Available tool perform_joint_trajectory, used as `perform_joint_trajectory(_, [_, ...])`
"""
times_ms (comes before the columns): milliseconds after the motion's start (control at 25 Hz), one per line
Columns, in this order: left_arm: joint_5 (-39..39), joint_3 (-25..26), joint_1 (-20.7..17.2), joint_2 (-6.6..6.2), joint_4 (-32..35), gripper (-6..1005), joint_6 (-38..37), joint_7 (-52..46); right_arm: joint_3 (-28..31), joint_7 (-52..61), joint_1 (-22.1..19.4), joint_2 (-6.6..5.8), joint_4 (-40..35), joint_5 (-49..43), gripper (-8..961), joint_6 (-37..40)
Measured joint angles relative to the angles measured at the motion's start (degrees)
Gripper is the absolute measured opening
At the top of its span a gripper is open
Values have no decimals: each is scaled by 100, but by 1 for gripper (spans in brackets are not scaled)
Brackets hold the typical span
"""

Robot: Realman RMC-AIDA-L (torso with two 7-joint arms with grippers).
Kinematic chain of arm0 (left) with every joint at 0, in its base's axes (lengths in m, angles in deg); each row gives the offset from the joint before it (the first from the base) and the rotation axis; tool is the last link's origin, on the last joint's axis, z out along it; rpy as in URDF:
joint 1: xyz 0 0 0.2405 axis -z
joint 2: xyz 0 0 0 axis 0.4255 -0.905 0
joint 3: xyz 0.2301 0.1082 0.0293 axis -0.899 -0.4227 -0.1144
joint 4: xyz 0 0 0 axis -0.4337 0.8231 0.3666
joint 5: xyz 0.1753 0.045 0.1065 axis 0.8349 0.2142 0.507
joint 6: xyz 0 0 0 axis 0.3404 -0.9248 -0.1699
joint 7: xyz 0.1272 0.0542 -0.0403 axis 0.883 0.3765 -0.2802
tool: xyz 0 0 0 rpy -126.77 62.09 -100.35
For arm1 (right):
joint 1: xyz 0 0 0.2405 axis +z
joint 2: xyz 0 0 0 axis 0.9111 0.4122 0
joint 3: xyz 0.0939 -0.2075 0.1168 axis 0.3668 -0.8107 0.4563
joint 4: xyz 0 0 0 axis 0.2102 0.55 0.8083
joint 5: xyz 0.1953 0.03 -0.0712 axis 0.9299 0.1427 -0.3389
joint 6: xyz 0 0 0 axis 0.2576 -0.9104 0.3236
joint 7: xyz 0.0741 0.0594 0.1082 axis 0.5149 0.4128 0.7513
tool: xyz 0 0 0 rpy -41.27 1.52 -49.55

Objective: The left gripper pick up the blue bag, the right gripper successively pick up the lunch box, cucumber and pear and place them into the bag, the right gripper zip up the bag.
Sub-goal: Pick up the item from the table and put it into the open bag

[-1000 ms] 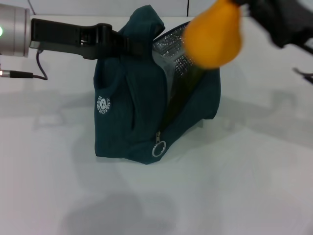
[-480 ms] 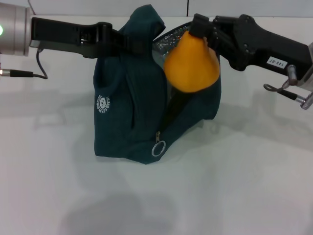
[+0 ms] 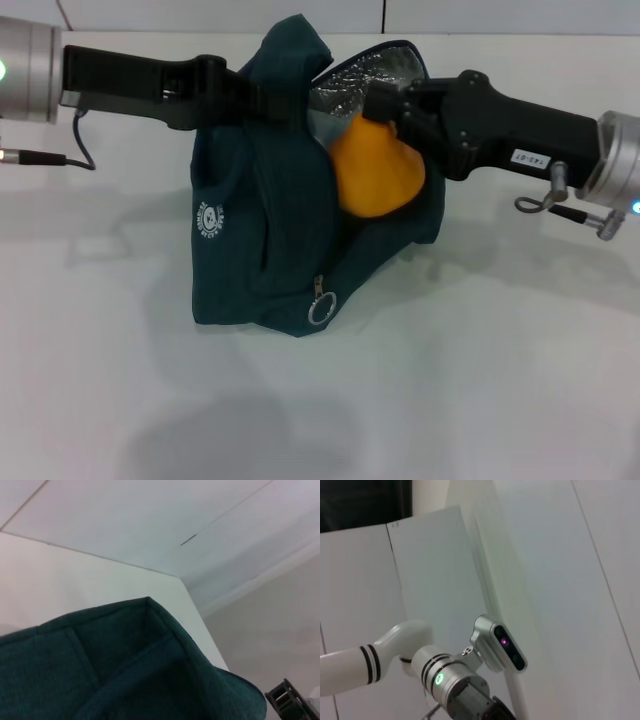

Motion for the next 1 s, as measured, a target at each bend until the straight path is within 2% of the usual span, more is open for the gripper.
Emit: perform_joint_trajectory(1000, [-14, 28, -35, -43, -37, 43, 23, 17, -440, -60, 116, 0, -107, 179, 79, -428])
